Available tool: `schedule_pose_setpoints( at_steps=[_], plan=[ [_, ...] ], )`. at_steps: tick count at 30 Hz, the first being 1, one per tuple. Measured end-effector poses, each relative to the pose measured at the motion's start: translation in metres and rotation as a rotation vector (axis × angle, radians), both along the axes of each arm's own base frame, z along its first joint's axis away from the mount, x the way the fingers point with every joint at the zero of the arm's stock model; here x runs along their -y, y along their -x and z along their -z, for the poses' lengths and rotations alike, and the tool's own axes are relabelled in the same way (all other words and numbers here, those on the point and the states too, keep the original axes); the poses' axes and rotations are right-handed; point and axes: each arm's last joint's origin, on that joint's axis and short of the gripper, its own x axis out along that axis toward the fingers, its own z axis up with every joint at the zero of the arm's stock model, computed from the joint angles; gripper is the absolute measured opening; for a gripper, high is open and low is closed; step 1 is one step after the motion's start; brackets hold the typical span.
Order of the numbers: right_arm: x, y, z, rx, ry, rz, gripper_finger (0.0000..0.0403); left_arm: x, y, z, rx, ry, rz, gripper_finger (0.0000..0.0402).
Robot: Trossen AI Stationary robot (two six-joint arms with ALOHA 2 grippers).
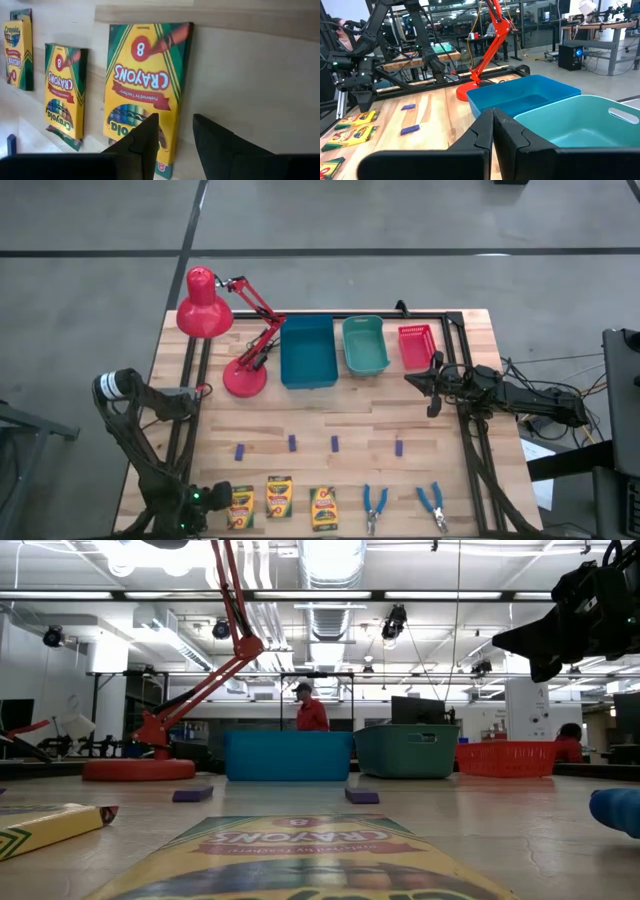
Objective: Pick & Place School Supplies
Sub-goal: Put the crayon box into the blue bin
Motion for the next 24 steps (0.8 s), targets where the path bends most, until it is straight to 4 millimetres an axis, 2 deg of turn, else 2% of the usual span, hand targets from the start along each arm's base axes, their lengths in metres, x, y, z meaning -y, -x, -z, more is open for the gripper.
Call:
schedule_pose_setpoints(
  at_steps=[6, 18, 24],
  plan=[
    [0.000, 0.000, 0.000, 0.000, 0.000, 0.000, 0.0008, 0.003, -0.003, -0.005, 0.073, 0.002, -0.031, 0.0129],
    [0.000, 0.000, 0.000, 0.002, -0.001, 0.000, 0.0008, 0.005, -0.005, -0.008, 0.080, 0.016, -0.039, 0.0129],
    [-0.001, 0.002, -0.019, 0.203, -0.012, -0.016, 0.0008, 0.005, -0.005, -0.008, 0.080, 0.016, -0.039, 0.0129]
  ],
)
